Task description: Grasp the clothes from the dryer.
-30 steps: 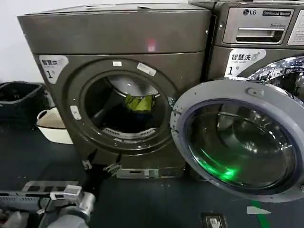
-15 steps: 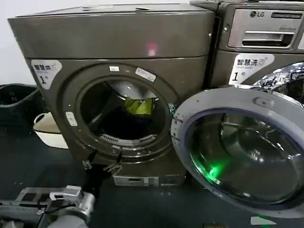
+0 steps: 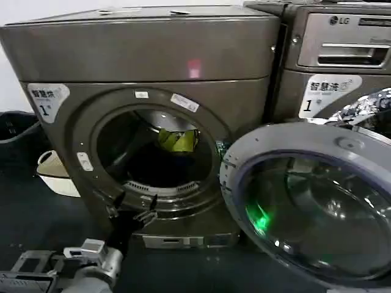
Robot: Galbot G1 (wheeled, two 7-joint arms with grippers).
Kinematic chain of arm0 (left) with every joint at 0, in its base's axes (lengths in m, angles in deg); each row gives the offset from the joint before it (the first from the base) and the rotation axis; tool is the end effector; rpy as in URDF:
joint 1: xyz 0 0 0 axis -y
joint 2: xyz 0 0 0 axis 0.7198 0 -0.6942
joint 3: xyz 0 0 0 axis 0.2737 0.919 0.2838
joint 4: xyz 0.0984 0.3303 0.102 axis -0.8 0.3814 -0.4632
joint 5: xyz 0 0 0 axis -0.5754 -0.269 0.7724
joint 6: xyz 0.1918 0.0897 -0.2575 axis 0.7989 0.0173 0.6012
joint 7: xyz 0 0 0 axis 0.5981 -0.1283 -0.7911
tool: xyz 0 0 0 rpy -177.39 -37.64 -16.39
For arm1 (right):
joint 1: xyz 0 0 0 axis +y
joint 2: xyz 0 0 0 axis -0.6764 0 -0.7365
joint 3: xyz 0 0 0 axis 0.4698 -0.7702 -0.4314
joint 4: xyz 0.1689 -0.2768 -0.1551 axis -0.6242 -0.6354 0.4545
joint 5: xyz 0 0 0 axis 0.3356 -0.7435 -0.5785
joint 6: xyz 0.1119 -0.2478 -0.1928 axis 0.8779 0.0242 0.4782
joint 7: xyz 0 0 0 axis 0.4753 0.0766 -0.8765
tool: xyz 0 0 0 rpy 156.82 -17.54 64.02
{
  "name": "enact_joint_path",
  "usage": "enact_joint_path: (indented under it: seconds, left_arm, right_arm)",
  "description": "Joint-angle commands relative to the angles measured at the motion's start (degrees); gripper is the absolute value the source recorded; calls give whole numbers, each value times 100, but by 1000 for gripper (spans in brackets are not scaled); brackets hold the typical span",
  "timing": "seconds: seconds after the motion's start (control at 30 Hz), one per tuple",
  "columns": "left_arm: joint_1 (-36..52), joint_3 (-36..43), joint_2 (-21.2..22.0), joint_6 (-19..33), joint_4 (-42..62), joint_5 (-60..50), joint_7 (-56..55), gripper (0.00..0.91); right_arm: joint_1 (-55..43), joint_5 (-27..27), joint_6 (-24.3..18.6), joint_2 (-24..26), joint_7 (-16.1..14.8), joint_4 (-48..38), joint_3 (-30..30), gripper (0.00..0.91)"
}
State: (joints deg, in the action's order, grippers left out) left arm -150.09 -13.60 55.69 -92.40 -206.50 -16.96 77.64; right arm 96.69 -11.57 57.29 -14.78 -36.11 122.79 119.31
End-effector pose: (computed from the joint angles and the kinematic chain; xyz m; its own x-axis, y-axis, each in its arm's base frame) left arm 0.2197 0.0253 -0.2157 -0.9884 0.1416 0.0551 0.1449 0.9875 0.0619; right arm -0.1481 -0.3475 0.1035 -0.3926 0.6305 -0.6696 0.8791 0.4712 -0.0717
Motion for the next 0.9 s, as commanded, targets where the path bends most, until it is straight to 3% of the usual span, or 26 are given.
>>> enact_joint_path:
  seconds: [0.03, 0.4, 0.77, 0.9]
  left_arm:
    - [1106, 250, -105, 168, 1082, 64, -37, 907]
    - [3641, 799, 178, 649, 4164, -42, -166, 907]
    - [5458, 1040, 348, 1213, 6717, -428, 57, 907]
    - [5928, 1196, 368, 1199, 7368, -552, 268, 907]
  right_arm:
    - [92, -504, -266, -17, -222, 68, 33, 907]
    - [290, -180, -349, 29, -123, -32, 297, 907]
    - [260, -124, -368, 96, -134, -123, 306, 907]
    - [245, -112, -368, 141, -142, -165, 307, 907]
